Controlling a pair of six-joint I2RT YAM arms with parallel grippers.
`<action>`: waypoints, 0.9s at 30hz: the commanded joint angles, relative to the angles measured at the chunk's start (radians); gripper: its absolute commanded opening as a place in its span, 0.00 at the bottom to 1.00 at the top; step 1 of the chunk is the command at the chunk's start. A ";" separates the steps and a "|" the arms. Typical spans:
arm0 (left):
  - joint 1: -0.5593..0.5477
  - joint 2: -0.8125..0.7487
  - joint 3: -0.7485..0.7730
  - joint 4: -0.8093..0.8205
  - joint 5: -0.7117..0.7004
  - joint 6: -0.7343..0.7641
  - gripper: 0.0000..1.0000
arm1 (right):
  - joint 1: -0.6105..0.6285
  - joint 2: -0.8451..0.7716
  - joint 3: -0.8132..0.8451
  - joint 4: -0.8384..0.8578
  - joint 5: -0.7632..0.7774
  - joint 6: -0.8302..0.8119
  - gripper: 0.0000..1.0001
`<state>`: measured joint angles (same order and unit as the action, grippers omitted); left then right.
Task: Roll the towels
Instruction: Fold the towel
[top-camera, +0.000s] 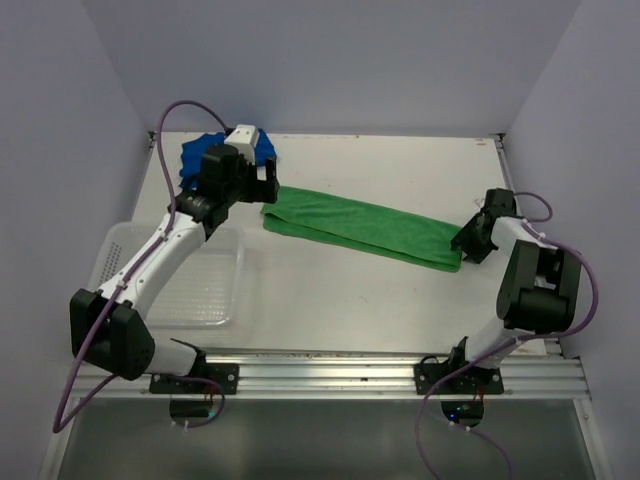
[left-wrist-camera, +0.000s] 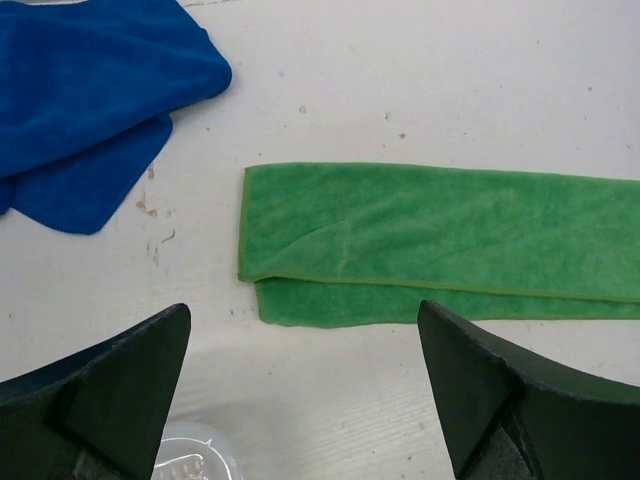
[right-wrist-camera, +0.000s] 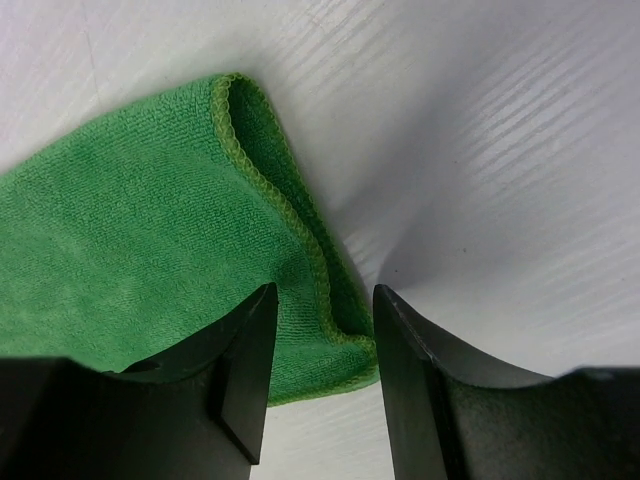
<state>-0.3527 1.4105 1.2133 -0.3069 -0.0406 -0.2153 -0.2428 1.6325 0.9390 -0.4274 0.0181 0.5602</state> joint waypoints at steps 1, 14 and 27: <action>0.020 -0.060 -0.052 0.035 -0.018 -0.042 1.00 | -0.004 0.024 0.007 0.050 -0.043 0.017 0.47; 0.084 -0.289 -0.297 0.160 -0.212 -0.099 1.00 | -0.006 0.061 0.053 -0.027 0.022 -0.028 0.20; 0.084 -0.271 -0.313 0.123 -0.219 -0.099 1.00 | -0.058 0.017 0.132 -0.183 0.138 -0.078 0.00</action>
<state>-0.2707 1.1465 0.8822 -0.2058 -0.2329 -0.3042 -0.2890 1.6833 1.0130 -0.5270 0.0658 0.5167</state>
